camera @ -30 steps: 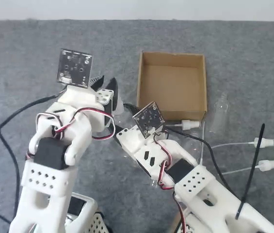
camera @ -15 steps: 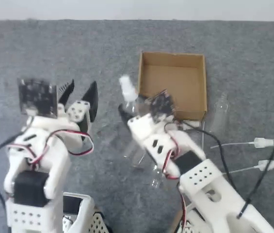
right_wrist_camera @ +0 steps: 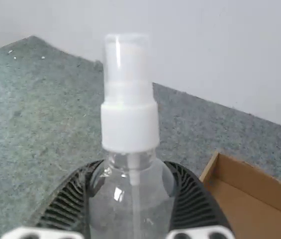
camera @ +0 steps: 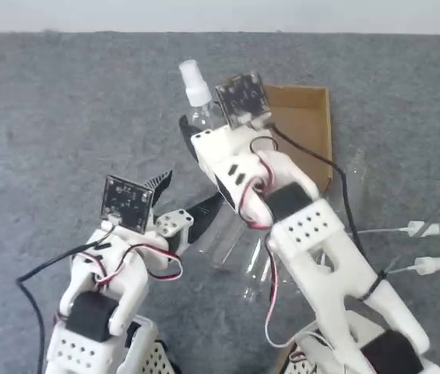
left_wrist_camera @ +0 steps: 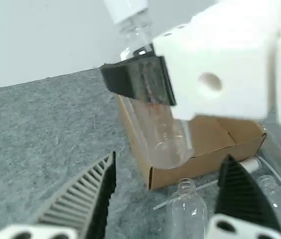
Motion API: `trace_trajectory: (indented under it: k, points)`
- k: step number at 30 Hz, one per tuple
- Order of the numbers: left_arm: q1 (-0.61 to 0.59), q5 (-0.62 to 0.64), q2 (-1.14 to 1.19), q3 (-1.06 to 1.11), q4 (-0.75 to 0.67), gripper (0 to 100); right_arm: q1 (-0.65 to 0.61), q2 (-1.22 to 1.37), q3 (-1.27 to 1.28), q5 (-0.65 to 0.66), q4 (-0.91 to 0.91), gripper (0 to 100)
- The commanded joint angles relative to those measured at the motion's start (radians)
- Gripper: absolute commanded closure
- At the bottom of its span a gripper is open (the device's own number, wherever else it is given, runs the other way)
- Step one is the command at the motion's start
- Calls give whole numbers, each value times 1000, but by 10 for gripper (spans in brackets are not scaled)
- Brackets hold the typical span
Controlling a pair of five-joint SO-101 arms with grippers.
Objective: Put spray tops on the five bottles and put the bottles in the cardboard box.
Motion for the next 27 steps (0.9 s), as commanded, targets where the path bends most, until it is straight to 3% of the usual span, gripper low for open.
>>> trace_trajectory:
  k: [1, 8, 18, 23, 27]
  points:
    - [5, -9, 6, 47, -117, 684, -36, -21, -170, -11, 170, 993]
    - [5, -11, 86, 45, -149, 684, -96, -153, -201, -9, 374, 993]
    - [5, -29, 89, 51, -160, 684, -90, -246, -201, -6, 489, 993]
    - [5, -29, 87, 53, -158, 684, -35, -243, -203, -6, 484, 993]
    - [3, -31, 87, 53, -152, 686, 58, -226, -178, -6, 349, 993]
